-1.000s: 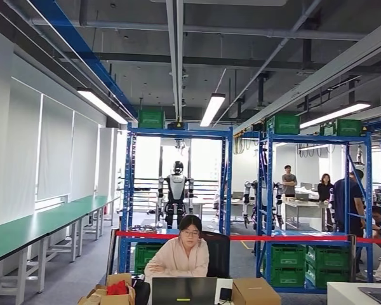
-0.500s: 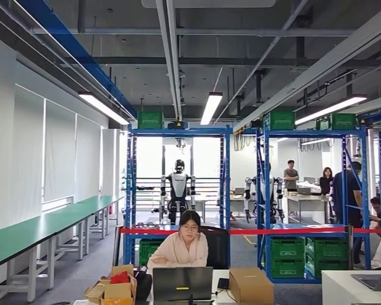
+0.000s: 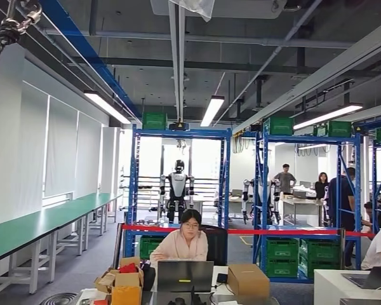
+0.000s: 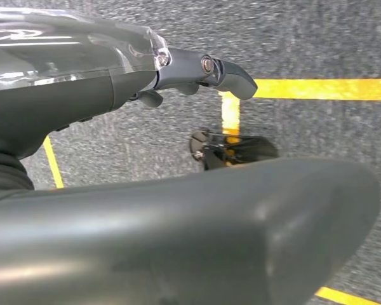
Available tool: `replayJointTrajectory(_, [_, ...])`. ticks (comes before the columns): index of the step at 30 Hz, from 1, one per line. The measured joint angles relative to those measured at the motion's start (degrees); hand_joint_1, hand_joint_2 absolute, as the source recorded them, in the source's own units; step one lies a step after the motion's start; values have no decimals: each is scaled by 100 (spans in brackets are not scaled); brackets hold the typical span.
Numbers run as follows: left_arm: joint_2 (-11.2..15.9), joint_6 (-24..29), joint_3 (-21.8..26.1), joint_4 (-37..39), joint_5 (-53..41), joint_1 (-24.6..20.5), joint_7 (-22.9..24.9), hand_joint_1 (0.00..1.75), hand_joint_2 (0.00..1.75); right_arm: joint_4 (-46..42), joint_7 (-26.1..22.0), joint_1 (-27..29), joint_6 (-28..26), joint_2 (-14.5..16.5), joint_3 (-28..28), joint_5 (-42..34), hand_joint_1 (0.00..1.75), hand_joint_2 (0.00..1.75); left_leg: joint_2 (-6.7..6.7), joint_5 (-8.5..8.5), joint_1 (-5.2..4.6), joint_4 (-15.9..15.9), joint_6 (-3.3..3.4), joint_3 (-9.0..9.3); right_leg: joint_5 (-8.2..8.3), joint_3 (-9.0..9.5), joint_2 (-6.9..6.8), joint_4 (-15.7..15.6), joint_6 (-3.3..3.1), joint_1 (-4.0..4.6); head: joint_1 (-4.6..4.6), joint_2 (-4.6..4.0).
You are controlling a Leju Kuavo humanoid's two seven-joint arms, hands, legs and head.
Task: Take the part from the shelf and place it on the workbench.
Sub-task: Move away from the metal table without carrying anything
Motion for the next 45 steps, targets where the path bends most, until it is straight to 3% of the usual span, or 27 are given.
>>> replayJointTrajectory(1, [0,0,0,0,0,2,-1,0,0,6,25,-7,-10,-6,-22,-5,0,0,-2,50,-7,17,-19,-64,82,356,4,-434,-21,4,1,2])
replayJointTrajectory(3, [1,-1,0,0,0,2,-7,0,0,17,66,-31,-29,-17,-61,-11,0,0,-2,150,-28,46,-66,-136,34,1032,15,-1390,-87,21,3,3])
replayJointTrajectory(4, [1,-1,0,0,0,-2,-10,0,0,23,76,-46,-35,-21,-73,-13,0,0,2,204,-33,54,-96,-166,-13,1211,21,-1679,-119,34,4,6])
replayJointTrajectory(5, [2,0,1,0,0,-7,-12,0,0,31,83,-53,-37,-22,-82,-14,0,0,5,265,-33,62,-129,-201,-11,1251,25,-1817,-155,40,4,5])
replayJointTrajectory(7, [7,0,6,0,4,-1,-8,0,0,54,90,-60,-37,-22,-100,-17,0,0,-6,179,-13,130,-189,-292,65,1134,1,-1810,-248,33,4,6])
replayJointTrajectory(8, [7,0,9,0,6,13,-2,0,0,63,91,-55,-39,-22,-108,-19,0,0,-18,-36,-6,286,-212,-358,124,1059,-17,-1804,-301,28,3,4])
replayJointTrajectory(10, [4,0,16,0,20,35,9,0,0,75,91,-39,-43,-24,-117,-23,0,0,-36,-650,6,906,-240,-523,228,883,-42,-1773,-370,39,3,3])
replayJointTrajectory(11, [2,0,23,0,32,38,12,0,0,77,91,-30,-45,-24,-119,-23,0,0,-38,-850,9,1291,-248,-596,281,791,-49,-1756,-382,52,2,2])
replayJointTrajectory(12, [2,0,33,0,47,36,14,0,0,78,91,-25,-45,-24,-120,-22,0,0,-39,-889,11,1607,-252,-632,332,701,-52,-1740,-386,63,2,1])
replayJointTrajectory(14, [2,-4,61,0,81,33,35,0,0,79,104,-29,-43,-23,-120,-10,0,0,-41,-566,10,1773,-244,-495,432,517,-53,-1683,-378,76,2,0])
replayJointTrajectory(16, [2,-11,83,0,104,28,60,0,0,80,169,-31,-39,-23,-120,-2,0,0,-45,-260,10,1177,-219,-1,491,362,-48,-1594,-352,79,2,0])
replayJointTrajectory(18, [2,1,91,0,110,14,75,0,0,80,290,-36,-36,-20,-129,-7,0,0,-51,-328,3,340,-186,550,519,257,-47,-1486,-313,95,2,0])
replayJointTrajectory(19, [2,17,93,0,110,3,90,0,44,80,351,-40,-36,-18,-139,-11,0,0,-53,-409,-4,81,-170,697,541,214,-49,-1445,-285,102,2,0])
replayJointTrajectory(22, [-9,58,98,0,108,-13,132,0,175,83,473,-44,-39,-21,-177,-21,0,0,-45,-458,15,-89,-93,687,561,94,-39,-1355,-181,111,2,0])
replayJointTrajectory(24, [-19,84,98,0,104,-6,147,0,175,87,583,-36,-54,-26,-203,-24,0,0,-33,-398,37,-103,-22,622,277,-68,-17,-984,-104,93,2,0])
replayJointTrajectory(27, [-20,109,100,0,105,0,185,0,175,104,751,-14,-90,-28,-234,-30,0,0,-26,-316,17,-84,18,512,-311,-477,-8,143,-26,44,1,0])
replayJointTrajectory(28, [-20,111,101,0,107,3,198,0,175,106,783,-2,-97,-28,-244,-33,0,44,-26,-301,12,-73,18,483,-343,-503,-8,298,-19,38,1,0])
replayJointTrajectory(29, [-20,113,102,0,108,5,208,0,175,107,802,8,-99,-28,-251,-35,0,87,-25,-292,9,-62,15,463,-259,-406,-8,203,-21,36,1,0])
replayJointTrajectory(31, [-25,115,103,0,110,3,216,0,175,107,824,18,-104,-35,-258,-36,0,175,-26,-284,3,-46,7,455,106,62,-7,-577,-68,44,1,0])
replayJointTrajectory(33, [-32,116,105,0,111,-6,214,0,175,109,865,14,-110,-46,-260,-28,0,175,-26,-277,-20,-29,-19,441,337,440,-6,-1296,-144,64,1,0])
replayJointTrajectory(34, [-34,115,107,0,113,-10,214,0,175,110,897,11,-115,-51,-260,-23,0,175,-25,-268,-30,-23,-41,423,355,502,-6,-1445,-175,72,2,0])
replayJointTrajectory(36, [-36,112,114,0,114,-15,214,0,175,110,958,7,-126,-53,-262,-18,0,175,-24,-252,-41,-23,-98,393,354,492,-4,-1503,-221,66,2,0])
replayJointTrajectory(38, [-35,108,125,0,117,-16,211,0,175,110,1004,8,-139,-52,-269,-16,0,175,-37,-364,-44,87,-155,337,397,483,-17,-1560,-283,36,2,0])
replayJointTrajectory(40, [-34,104,134,0,120,-14,207,0,175,110,1048,9,-157,-50,-286,-15,0,175,-55,-712,-21,614,-210,107,432,460,-35,-1590,-338,19,2,0])
replayJointTrajectory(42, [-35,103,138,0,119,-6,205,0,175,111,1103,10,-186,-50,-308,-16,0,175,-64,-1059,24,1389,-280,-227,444,422,-38,-1583,-362,21,2,0])
replayJointTrajectory(44, [-33,103,140,0,119,1,205,0,175,113,1144,12,-209,-50,-330,-17,0,175,-66,-1022,87,1595,-365,-293,444,410,-34,-1564,-365,13,2,0])
replayJointTrajectory(45, [-32,103,140,0,118,0,205,0,175,113,1156,12,-215,-50,-339,-19,0,131,-65,-843,126,1352,-409,-168,436,408,-28,-1540,-355,1,2,0])
